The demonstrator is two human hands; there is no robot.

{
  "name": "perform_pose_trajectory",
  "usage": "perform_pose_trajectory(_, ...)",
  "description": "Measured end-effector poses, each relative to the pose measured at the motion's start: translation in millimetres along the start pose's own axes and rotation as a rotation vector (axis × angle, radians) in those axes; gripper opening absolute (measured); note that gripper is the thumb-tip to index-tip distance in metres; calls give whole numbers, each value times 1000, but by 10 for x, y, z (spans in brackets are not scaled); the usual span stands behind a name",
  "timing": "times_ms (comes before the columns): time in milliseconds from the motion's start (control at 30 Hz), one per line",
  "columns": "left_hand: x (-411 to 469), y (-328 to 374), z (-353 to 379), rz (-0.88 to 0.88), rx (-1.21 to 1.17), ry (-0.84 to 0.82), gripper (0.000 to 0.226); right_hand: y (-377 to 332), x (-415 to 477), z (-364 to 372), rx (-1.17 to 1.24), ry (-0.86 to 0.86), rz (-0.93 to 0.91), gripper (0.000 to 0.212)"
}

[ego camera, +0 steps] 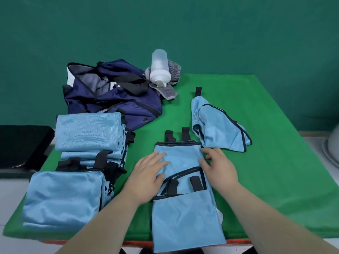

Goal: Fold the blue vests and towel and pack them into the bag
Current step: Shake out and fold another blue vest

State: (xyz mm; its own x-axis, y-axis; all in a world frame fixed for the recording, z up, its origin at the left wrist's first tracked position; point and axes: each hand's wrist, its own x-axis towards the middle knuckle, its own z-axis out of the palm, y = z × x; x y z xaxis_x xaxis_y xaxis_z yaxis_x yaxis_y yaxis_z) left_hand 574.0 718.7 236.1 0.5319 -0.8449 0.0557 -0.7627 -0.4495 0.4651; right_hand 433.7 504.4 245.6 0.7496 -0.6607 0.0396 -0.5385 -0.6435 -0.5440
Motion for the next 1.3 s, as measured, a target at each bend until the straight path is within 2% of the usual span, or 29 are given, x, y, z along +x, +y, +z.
perform_pose_trajectory(200,-38,13,-13,-15,-180,49,32,15,-52,-63,191,-18,83,14)
perform_pose_trajectory(300,-127,128,-128,-180,-443,147,29,9,-217,-191,419,-116,85,11)
perform_pose_trajectory(400,-378,315,-227,-229,-422,154,25,42,-481,-318,534,-158,63,12)
perform_pose_trajectory(467,-613,448,-223,-220,-287,94,28,82,-639,-379,487,-146,37,21)
perform_pose_trajectory(533,-808,518,-189,-252,-209,92,34,73,-779,-407,338,-191,-5,24)
perform_pose_trajectory(600,-929,543,-148,-299,-171,103,38,19,-908,-405,198,-238,-57,27)
perform_pose_trajectory(900,-1038,670,-120,-301,-77,83,39,-79,-1068,-343,-2,-226,-159,28)
perform_pose_trajectory(1067,-1026,778,-141,-346,-114,125,32,-88,-1108,-295,-44,-221,-168,38)
perform_pose_trajectory(1200,-1030,875,-202,-390,-278,170,16,-95,-1121,-307,-55,-232,-194,50)
perform_pose_trajectory(1300,-1075,927,-239,-329,-335,169,16,-105,-1102,-322,-83,-226,-239,43)
